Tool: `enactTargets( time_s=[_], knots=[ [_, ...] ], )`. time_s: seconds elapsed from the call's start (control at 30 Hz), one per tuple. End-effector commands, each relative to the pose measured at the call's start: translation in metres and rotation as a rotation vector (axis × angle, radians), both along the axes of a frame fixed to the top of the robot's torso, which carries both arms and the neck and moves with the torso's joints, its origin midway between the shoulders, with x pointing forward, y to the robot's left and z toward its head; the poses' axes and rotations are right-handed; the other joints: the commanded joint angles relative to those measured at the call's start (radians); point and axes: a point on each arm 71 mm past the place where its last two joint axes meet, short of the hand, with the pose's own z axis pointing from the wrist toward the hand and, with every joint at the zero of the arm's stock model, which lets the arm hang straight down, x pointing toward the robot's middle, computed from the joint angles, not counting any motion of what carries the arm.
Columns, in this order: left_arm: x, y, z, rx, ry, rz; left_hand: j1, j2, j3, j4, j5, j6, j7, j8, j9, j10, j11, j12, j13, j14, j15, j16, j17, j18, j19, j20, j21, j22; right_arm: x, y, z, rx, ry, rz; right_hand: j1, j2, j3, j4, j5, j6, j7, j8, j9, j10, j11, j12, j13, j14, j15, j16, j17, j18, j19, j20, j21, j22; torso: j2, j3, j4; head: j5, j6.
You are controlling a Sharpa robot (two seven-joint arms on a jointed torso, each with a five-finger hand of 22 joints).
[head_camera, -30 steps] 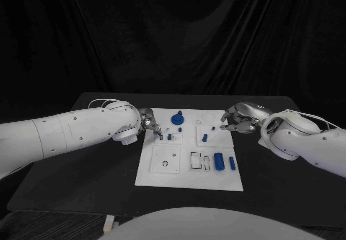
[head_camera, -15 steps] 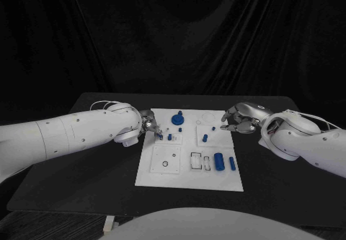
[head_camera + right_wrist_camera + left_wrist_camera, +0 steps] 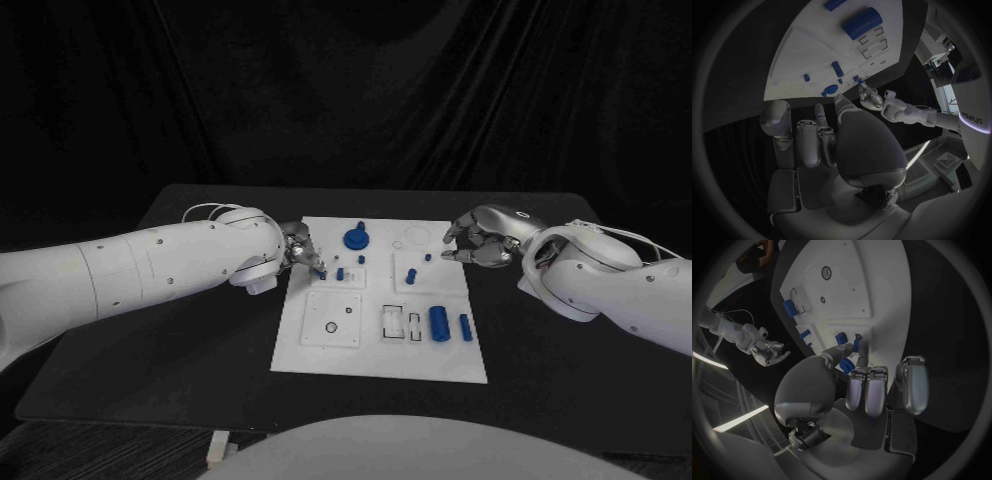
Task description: Assemble the parts on the task board
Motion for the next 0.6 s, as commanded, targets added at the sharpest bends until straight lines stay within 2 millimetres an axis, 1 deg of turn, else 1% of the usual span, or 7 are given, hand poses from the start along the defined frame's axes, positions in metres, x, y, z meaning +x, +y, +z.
enactTargets(
  time_s=[0.03, 0.3, 0.47, 0.6],
  knots=[
    [-0.0007, -0.0027, -0.001, -0.015, 0.003, -0.022, -0.002, 0.01, 0.006, 0.0, 0.005, 0.053, -0.058, -0.006, -0.001, 0.104, -0.004, 0.0, 0.263, 0.107, -0.006, 0.003, 0.263, 0.016, -0.005, -0.003, -0.006, 0.191, -0.0001, -0.0007, -0.0007, 0.001, -0.005, -0.013, 0.0, 0.009, -0.002, -0.003, 0.007, 0.002, 0.005, 0.002, -0.001, 0.06, 0.007, -0.006, 0.208, 0.056, 0.008, -0.005, 0.065, 0.019, -0.007, 0.003, -0.003, 0.109, 0.001, -0.0002, 0.0003, 0.001, 0.0],
    [-0.0008, -0.003, -0.0031, -0.015, 0.007, -0.025, -0.002, 0.011, 0.007, 0.0, 0.006, 0.052, -0.058, -0.007, -0.001, 0.104, -0.004, 0.0, 0.263, 0.107, -0.006, 0.003, 0.263, 0.016, -0.005, -0.003, -0.006, 0.191, -0.0001, -0.001, -0.0012, 0.0, -0.003, -0.013, 0.0, 0.009, -0.002, -0.003, 0.008, 0.003, 0.005, 0.002, -0.001, 0.06, 0.007, -0.006, 0.207, 0.056, 0.008, -0.006, 0.064, 0.019, -0.007, 0.003, -0.004, 0.109, 0.0, -0.0007, 0.0009, 0.003, 0.0],
    [-0.0011, -0.0032, -0.0046, -0.015, 0.011, -0.026, -0.002, 0.011, 0.007, 0.0, 0.006, 0.052, -0.058, -0.007, -0.001, 0.104, -0.004, 0.0, 0.263, 0.107, -0.006, 0.003, 0.263, 0.016, -0.005, -0.003, -0.006, 0.191, -0.0003, -0.0009, -0.0013, -0.001, -0.001, -0.012, 0.0, 0.009, -0.002, -0.003, 0.008, 0.003, 0.005, 0.002, -0.001, 0.06, 0.007, -0.006, 0.207, 0.056, 0.008, -0.006, 0.064, 0.019, -0.007, 0.003, -0.004, 0.109, 0.0, -0.0008, -0.0004, 0.004, 0.0],
    [-0.0021, -0.0038, -0.0056, -0.015, 0.016, -0.03, -0.001, 0.012, 0.008, -0.001, 0.006, 0.051, -0.057, -0.008, -0.002, 0.104, -0.004, 0.0, 0.263, 0.107, -0.006, 0.003, 0.263, 0.016, -0.006, -0.003, -0.007, 0.191, -0.0004, -0.0013, -0.0014, -0.002, 0.0, -0.013, 0.0, 0.009, -0.002, -0.004, 0.008, 0.003, 0.005, 0.002, -0.001, 0.06, 0.007, -0.006, 0.207, 0.056, 0.008, -0.005, 0.065, 0.019, -0.007, 0.003, -0.005, 0.109, 0.0, -0.0004, 0.0015, 0.003, 0.0]
  ],
)
